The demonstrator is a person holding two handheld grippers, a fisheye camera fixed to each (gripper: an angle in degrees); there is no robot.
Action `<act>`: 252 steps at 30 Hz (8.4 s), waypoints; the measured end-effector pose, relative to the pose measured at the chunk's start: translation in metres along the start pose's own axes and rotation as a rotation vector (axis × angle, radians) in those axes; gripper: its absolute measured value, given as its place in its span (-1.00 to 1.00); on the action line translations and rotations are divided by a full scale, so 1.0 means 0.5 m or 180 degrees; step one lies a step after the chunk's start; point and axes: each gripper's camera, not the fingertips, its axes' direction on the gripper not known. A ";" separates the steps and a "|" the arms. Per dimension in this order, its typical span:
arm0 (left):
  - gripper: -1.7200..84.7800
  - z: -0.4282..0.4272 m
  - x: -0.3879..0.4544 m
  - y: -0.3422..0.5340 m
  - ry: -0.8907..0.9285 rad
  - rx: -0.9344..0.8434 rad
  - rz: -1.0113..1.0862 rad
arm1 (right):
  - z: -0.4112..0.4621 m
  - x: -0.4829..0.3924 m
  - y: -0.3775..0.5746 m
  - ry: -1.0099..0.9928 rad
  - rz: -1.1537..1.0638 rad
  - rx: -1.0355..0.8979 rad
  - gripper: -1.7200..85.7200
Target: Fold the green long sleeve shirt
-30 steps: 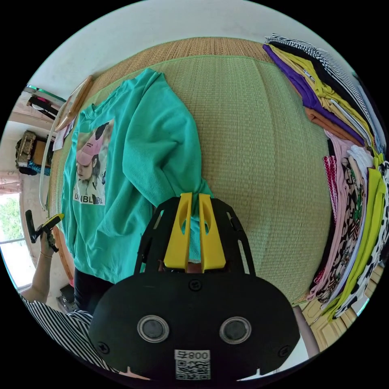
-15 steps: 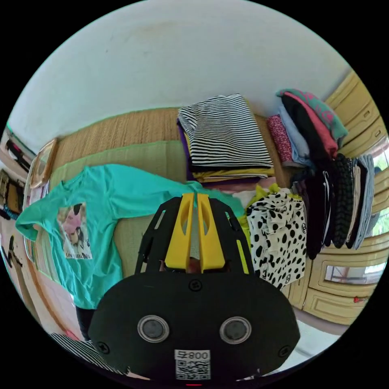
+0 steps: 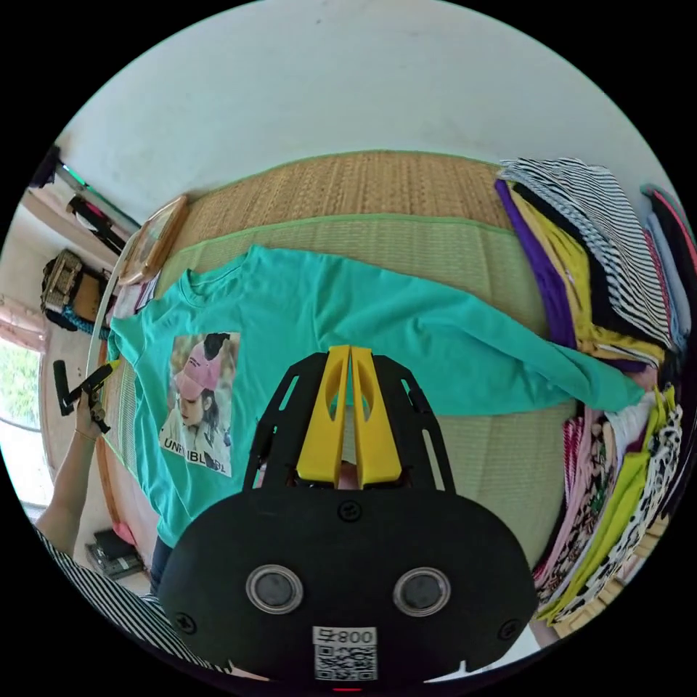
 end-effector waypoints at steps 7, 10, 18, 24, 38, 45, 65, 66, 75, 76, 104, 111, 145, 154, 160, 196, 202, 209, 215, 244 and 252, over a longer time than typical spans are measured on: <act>-0.92 0.160 0.125 -0.119 -0.0053 -0.0097 0.0234 | 0.144 -0.194 -0.084 0.0201 -0.0390 -0.0012 -0.97; -0.93 0.223 0.168 -0.158 -0.0052 -0.0100 0.0293 | 0.183 -0.239 -0.106 0.0226 -0.0474 0.0026 -0.97; -0.95 0.354 0.243 -0.177 -0.0168 -0.0027 0.0298 | 0.247 -0.308 -0.081 0.0373 -0.0692 0.0173 -0.97; -0.96 0.380 0.291 -0.165 -0.0185 0.0027 0.0345 | 0.241 -0.301 -0.043 0.0377 -0.0804 0.0202 -0.97; -0.95 0.365 0.313 0.000 -0.0009 0.0131 0.0168 | 0.238 -0.218 0.001 0.0048 -0.0381 0.0245 -0.96; -0.89 0.210 0.263 0.343 0.0587 0.0075 0.0246 | 0.122 -0.101 0.224 -0.0317 -0.0433 0.0452 -0.96; -0.75 0.059 0.096 1.333 0.1104 -0.0656 -0.1437 | -0.054 0.159 1.083 -0.1202 0.0734 -0.0464 -0.78; -0.75 0.068 0.090 1.356 0.1231 -0.0642 -0.1486 | -0.050 0.156 1.094 -0.1188 0.0707 -0.0500 -0.78; -0.90 0.068 0.098 1.494 0.1394 -0.0678 -0.1380 | -0.020 0.132 1.136 -0.0811 0.0590 -0.0797 -0.82; -0.91 0.065 0.098 1.503 0.1413 -0.0672 -0.1376 | -0.018 0.136 1.145 -0.0848 0.0618 -0.0811 -0.82; -0.95 -0.163 0.059 1.789 0.1861 0.0000 -0.1235 | -0.129 0.112 1.329 -0.0681 0.0590 -0.0387 -0.97; -0.94 -0.193 0.037 1.821 0.1648 -0.0074 -0.1208 | -0.362 0.117 1.367 -0.0250 0.0292 0.0198 -0.97; -0.94 -0.181 0.000 1.778 0.1337 -0.0669 -0.1347 | -0.161 0.261 1.333 -0.1434 0.0876 -0.0716 -0.96; -0.93 -0.239 -0.022 1.714 0.1240 -0.0583 -0.1487 | -0.187 0.246 1.269 -0.1283 0.0802 -0.0784 -0.96; -0.94 -0.303 0.017 1.612 0.1269 -0.0317 -0.1296 | -0.251 0.232 1.230 -0.1139 0.0872 -0.0569 -0.96; -0.96 -0.463 0.404 0.816 0.0010 -0.0974 -0.0032 | -0.143 -0.221 0.790 -0.0160 -0.0506 -0.0759 -0.96; -0.96 -0.552 0.479 0.689 -0.0054 -0.0995 -0.0027 | -0.101 -0.288 0.809 0.0213 -0.0704 -0.0547 -0.96; -0.96 -0.637 0.622 0.446 0.0006 -0.0720 0.0309 | -0.105 -0.257 0.787 -0.0261 -0.0394 -0.0458 -0.96; -0.96 -0.649 0.715 0.267 -0.0173 -0.0789 0.0408 | -0.105 -0.239 0.681 -0.0226 -0.0448 -0.0056 -0.96; -0.88 -0.828 1.531 -0.465 0.1024 -0.0944 0.1797 | 0.201 0.144 0.721 -0.1068 0.0668 0.1221 -0.96; -0.84 -0.726 2.134 -0.643 0.1346 -0.0979 0.3246 | 0.329 0.337 0.850 -0.2153 0.1116 0.1555 -0.96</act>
